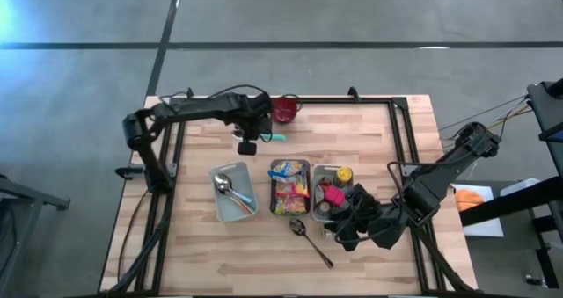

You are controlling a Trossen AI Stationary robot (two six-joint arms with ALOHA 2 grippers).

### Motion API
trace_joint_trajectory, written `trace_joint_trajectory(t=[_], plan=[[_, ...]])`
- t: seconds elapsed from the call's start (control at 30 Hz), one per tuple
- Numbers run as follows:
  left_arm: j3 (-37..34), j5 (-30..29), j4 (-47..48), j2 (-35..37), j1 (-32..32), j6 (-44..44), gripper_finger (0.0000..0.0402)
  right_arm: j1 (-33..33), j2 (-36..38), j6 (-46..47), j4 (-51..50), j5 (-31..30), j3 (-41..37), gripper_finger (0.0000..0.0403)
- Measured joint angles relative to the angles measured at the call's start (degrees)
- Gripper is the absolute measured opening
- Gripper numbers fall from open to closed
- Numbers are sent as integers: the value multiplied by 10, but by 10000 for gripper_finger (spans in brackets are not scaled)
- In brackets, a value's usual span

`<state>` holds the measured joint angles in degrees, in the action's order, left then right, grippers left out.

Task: Pick & Place Food Item
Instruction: Put the light green spoon into the left gray bin

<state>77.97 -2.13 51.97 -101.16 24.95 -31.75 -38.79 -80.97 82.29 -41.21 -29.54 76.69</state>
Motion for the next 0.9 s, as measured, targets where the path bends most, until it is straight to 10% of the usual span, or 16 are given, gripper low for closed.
trace_joint_trajectory(t=[0.47,0.9], plan=[[-54,82,86,171,-38,-85,18,0,0,-31,-1,0,-1,225],[-229,66,79,273,-221,-185,18,0,0,-34,0,1,-3,225]])
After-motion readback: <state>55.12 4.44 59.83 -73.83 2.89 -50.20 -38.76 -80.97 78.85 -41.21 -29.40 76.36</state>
